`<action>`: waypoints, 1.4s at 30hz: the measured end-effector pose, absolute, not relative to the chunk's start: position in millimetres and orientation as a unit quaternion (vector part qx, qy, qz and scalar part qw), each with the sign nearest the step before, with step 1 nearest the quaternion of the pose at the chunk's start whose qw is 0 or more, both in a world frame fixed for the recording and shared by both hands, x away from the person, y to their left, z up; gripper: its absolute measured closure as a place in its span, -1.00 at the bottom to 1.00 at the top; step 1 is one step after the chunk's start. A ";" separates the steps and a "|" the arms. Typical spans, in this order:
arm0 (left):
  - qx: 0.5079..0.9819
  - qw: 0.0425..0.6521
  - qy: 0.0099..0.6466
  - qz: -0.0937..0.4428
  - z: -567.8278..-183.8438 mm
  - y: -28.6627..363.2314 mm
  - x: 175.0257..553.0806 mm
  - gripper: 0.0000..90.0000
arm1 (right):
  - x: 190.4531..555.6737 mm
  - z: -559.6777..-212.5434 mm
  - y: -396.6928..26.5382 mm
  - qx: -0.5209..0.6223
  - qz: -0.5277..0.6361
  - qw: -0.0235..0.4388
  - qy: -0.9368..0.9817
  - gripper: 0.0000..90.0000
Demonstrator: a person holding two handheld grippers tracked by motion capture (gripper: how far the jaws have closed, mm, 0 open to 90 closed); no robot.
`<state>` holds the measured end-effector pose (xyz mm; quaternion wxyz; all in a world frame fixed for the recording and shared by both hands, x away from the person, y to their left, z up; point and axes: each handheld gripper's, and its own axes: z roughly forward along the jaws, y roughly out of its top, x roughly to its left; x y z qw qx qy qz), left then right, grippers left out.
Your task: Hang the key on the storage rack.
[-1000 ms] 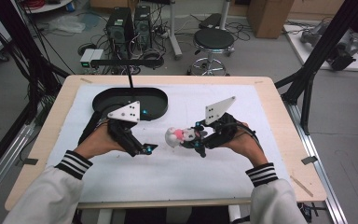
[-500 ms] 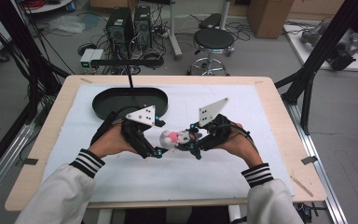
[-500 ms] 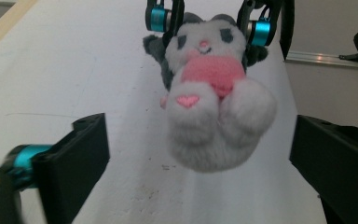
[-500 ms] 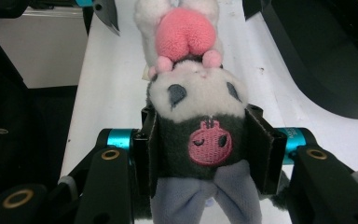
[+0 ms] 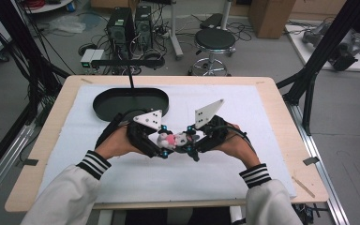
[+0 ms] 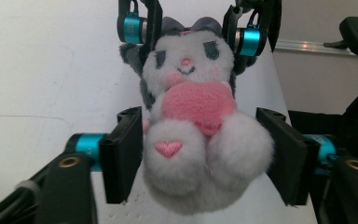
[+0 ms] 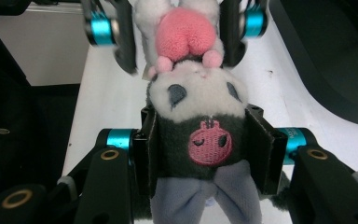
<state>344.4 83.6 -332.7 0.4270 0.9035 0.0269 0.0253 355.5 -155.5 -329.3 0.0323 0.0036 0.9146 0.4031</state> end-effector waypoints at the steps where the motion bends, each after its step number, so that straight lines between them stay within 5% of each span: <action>1: 0.906 0.422 0.027 0.038 -332.3 82.3 342.8 0.00 | 355.3 -329.2 -155.1 0.004 0.403 0.032 0.915 0.16; 13: 0.908 0.415 0.020 0.049 -331.1 82.3 339.3 0.21 | 355.5 -330.1 -154.7 -0.001 0.403 0.026 0.915 0.05; 14: 0.908 0.416 0.020 0.050 -331.4 81.7 338.4 0.21 | 355.0 -331.6 -154.3 -0.007 0.404 0.022 0.915 -0.29; 15: 0.908 0.415 0.023 0.056 -331.0 81.2 337.8 0.21 | 355.0 -331.6 -154.3 -0.007 0.404 0.022 0.915 -0.29; 17: 0.908 0.416 0.024 0.053 -331.0 80.9 338.4 0.21 | 352.3 -334.0 -151.7 0.015 0.415 0.039 0.909 -1.00; 30: 0.894 0.437 0.069 0.066 -327.0 91.3 340.4 0.21 | 353.2 -334.4 -186.9 0.098 0.481 0.073 0.868 -0.99; 42: 0.864 0.470 0.128 0.126 -320.1 122.6 336.2 0.21 | 334.4 -356.8 -246.4 0.206 0.554 0.150 0.792 -0.99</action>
